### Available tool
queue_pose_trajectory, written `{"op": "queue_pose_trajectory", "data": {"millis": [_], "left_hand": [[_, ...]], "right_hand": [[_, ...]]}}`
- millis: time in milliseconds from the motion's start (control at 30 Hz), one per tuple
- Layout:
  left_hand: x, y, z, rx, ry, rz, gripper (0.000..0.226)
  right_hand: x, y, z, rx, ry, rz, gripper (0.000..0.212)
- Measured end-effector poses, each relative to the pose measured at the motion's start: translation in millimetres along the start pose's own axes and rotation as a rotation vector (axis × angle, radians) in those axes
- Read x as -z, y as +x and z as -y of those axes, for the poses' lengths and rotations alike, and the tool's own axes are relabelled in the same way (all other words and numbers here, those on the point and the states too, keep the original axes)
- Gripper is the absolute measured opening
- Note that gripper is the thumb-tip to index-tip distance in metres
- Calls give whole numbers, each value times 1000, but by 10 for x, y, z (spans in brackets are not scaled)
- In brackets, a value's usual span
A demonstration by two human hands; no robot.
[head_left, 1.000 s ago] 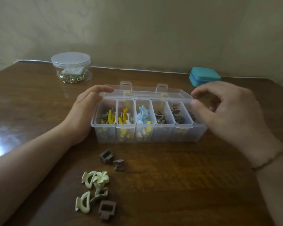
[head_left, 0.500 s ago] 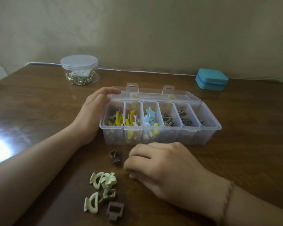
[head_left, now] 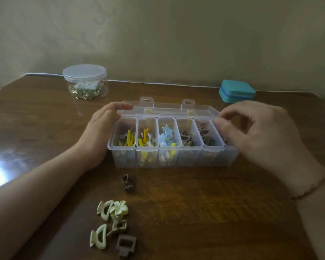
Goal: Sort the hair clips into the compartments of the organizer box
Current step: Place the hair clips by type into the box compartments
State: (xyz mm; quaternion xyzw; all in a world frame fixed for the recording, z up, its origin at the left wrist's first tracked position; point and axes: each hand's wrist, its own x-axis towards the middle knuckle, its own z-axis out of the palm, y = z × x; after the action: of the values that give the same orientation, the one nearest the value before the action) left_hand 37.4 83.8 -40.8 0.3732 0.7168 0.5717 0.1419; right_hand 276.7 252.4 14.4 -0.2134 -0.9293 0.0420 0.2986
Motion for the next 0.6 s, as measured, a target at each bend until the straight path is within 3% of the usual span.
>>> {"op": "queue_pose_trajectory", "data": {"millis": [100, 300, 400, 467, 600], "left_hand": [[-6, -2, -20, 30, -32, -11, 34], [-39, 3, -46, 51, -119, 0, 37], [-54, -8, -64, 41, -99, -2, 38], [-69, -8, -71, 50, -121, -11, 38], [-77, -5, -62, 57, -115, -32, 40]], "right_hand": [[-95, -83, 289, 146, 106, -122, 23], [-459, -314, 851, 553, 59, 312, 37], [-602, -334, 893, 607, 3, 441, 44], [-642, -331, 878, 602, 30, 478, 37], [-566, -294, 739, 640, 104, 366, 24]]}}
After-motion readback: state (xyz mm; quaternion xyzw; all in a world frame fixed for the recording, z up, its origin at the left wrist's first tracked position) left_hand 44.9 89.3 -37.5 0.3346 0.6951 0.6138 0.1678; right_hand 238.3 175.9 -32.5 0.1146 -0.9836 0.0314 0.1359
